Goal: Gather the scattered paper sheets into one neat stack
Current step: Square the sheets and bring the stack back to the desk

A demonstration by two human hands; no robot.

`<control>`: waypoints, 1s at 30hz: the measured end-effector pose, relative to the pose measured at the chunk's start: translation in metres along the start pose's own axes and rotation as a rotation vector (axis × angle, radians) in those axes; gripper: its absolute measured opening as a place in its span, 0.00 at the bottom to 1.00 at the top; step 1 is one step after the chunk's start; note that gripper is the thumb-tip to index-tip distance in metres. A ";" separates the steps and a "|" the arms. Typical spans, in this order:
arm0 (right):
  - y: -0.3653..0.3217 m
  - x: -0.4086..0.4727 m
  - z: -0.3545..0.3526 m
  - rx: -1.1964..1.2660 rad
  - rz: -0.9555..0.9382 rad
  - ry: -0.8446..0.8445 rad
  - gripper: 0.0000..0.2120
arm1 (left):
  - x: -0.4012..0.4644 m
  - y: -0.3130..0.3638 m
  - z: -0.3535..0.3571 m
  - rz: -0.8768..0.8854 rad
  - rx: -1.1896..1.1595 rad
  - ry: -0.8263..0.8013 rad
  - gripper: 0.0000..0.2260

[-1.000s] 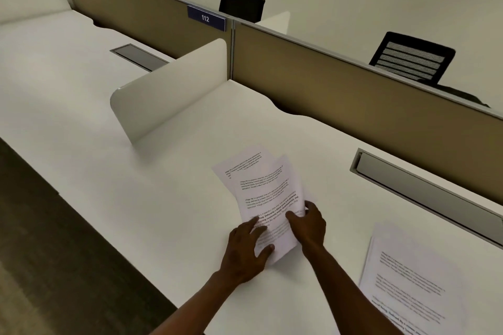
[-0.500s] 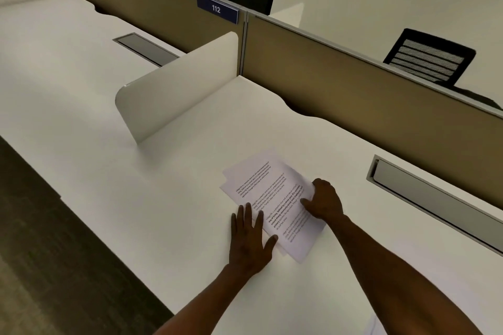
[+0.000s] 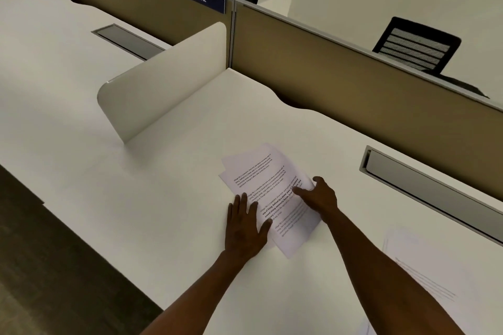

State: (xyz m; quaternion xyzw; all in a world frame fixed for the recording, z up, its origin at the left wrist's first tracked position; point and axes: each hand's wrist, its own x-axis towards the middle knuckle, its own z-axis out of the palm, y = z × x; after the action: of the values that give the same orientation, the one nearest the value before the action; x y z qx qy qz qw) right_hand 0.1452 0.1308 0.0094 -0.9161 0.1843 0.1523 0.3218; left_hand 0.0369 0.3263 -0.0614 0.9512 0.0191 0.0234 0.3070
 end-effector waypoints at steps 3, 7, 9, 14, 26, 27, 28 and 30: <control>0.006 -0.001 -0.011 0.373 0.183 -0.117 0.20 | -0.002 -0.006 -0.003 0.039 -0.018 0.004 0.29; 0.015 -0.017 -0.017 0.443 0.264 -0.218 0.08 | -0.006 -0.010 -0.006 -0.009 -0.068 0.001 0.31; 0.021 -0.025 -0.016 0.430 0.212 -0.212 0.06 | -0.010 -0.005 -0.007 -0.120 -0.100 0.023 0.34; 0.038 -0.044 -0.008 0.516 0.135 -0.159 0.10 | -0.015 0.010 -0.011 -0.249 -0.143 0.056 0.33; 0.074 -0.099 0.033 0.649 0.151 -0.018 0.21 | 0.017 0.021 -0.038 -0.786 -1.017 -0.016 0.34; 0.075 -0.101 0.033 0.649 0.151 -0.016 0.20 | 0.019 0.019 -0.039 -0.804 -1.021 -0.042 0.35; 0.076 -0.104 0.033 0.649 0.150 -0.018 0.20 | 0.021 0.016 -0.040 -0.811 -1.013 -0.063 0.34; 0.080 -0.108 0.032 0.651 0.148 -0.024 0.19 | 0.026 0.011 -0.042 -0.760 -1.006 -0.116 0.25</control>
State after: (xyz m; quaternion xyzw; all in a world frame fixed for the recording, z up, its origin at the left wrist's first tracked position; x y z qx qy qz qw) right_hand 0.0100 0.1198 -0.0143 -0.7476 0.2856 0.1192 0.5876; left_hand 0.0603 0.3430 -0.0204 0.6168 0.3257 -0.1328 0.7041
